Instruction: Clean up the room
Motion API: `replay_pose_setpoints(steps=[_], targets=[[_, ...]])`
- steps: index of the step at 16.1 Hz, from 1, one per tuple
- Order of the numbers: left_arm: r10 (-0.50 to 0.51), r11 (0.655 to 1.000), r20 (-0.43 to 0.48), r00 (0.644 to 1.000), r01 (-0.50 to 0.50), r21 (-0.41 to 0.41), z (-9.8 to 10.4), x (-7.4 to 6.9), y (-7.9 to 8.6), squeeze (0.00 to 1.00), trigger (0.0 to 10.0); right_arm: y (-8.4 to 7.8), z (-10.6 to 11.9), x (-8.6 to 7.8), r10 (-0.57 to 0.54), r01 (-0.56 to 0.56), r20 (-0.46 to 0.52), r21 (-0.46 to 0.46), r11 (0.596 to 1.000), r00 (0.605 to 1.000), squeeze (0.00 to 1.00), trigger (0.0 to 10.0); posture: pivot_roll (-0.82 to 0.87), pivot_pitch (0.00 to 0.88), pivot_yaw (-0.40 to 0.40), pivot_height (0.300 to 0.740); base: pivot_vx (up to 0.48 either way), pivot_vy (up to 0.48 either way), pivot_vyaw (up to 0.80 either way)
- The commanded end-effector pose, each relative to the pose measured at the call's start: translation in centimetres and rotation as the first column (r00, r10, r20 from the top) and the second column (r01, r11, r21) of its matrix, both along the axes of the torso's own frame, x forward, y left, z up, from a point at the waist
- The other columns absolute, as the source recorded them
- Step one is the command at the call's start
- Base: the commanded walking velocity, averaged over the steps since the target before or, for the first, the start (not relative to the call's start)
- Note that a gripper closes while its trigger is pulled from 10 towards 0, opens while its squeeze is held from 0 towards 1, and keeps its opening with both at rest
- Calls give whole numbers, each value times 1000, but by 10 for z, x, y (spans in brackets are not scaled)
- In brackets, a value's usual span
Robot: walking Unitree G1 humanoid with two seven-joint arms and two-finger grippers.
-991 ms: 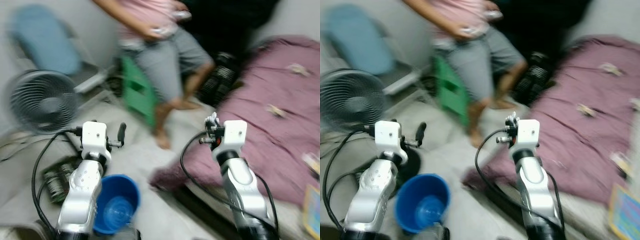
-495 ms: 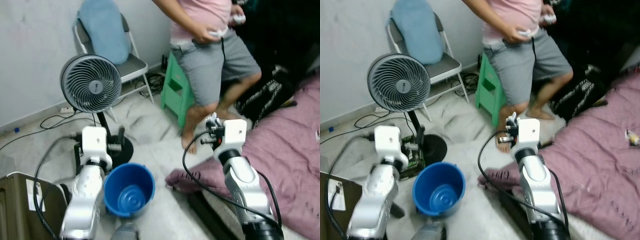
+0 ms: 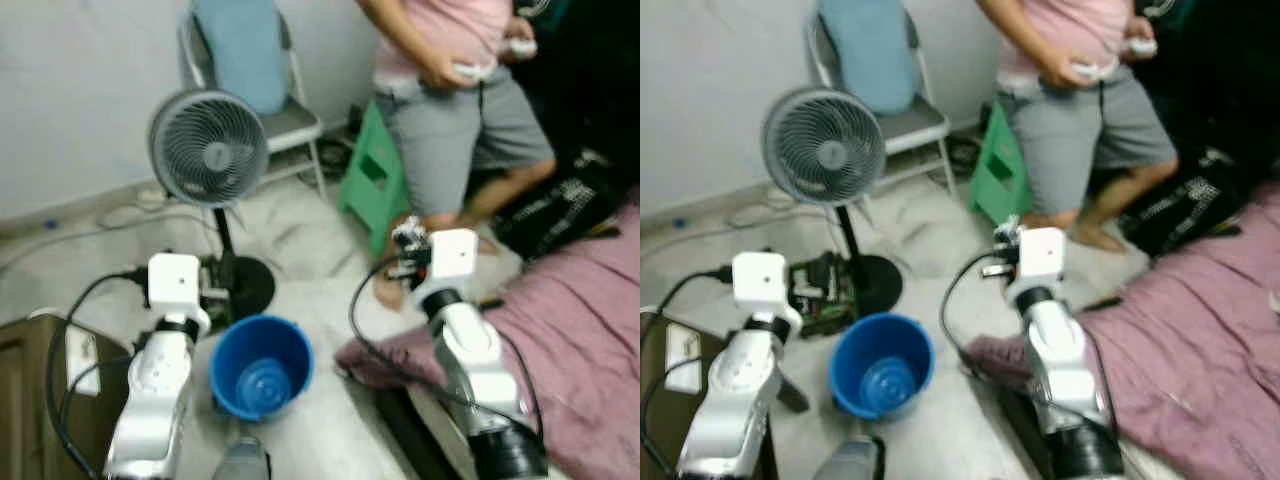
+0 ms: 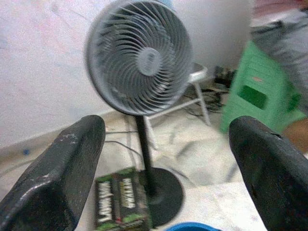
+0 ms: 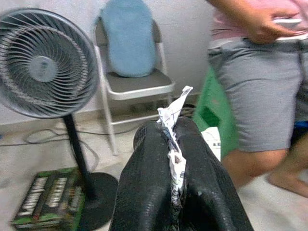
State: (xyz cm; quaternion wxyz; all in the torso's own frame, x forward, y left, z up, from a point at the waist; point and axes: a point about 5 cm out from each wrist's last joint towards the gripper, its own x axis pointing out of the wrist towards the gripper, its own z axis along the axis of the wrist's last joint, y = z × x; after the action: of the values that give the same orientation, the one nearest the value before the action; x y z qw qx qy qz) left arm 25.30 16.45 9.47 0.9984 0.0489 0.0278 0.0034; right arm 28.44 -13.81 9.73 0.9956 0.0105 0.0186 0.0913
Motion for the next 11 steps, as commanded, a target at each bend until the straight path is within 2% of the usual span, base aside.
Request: replay_pose_setpoints(steps=[1,11], targets=[[-22,1000,9,1000,22,-1,2,1,-5,0,10000,-7,3,0,-22,22,17,-9,1000,1000,0,10000,48,0,-16,740,0,0,800],[-57,998,5,998,57,1,2,2,-7,0,10000,-6,3,-1,-23,24,19,-11,1000,1000,0,10000,46,0,-11,740,0,0,800]])
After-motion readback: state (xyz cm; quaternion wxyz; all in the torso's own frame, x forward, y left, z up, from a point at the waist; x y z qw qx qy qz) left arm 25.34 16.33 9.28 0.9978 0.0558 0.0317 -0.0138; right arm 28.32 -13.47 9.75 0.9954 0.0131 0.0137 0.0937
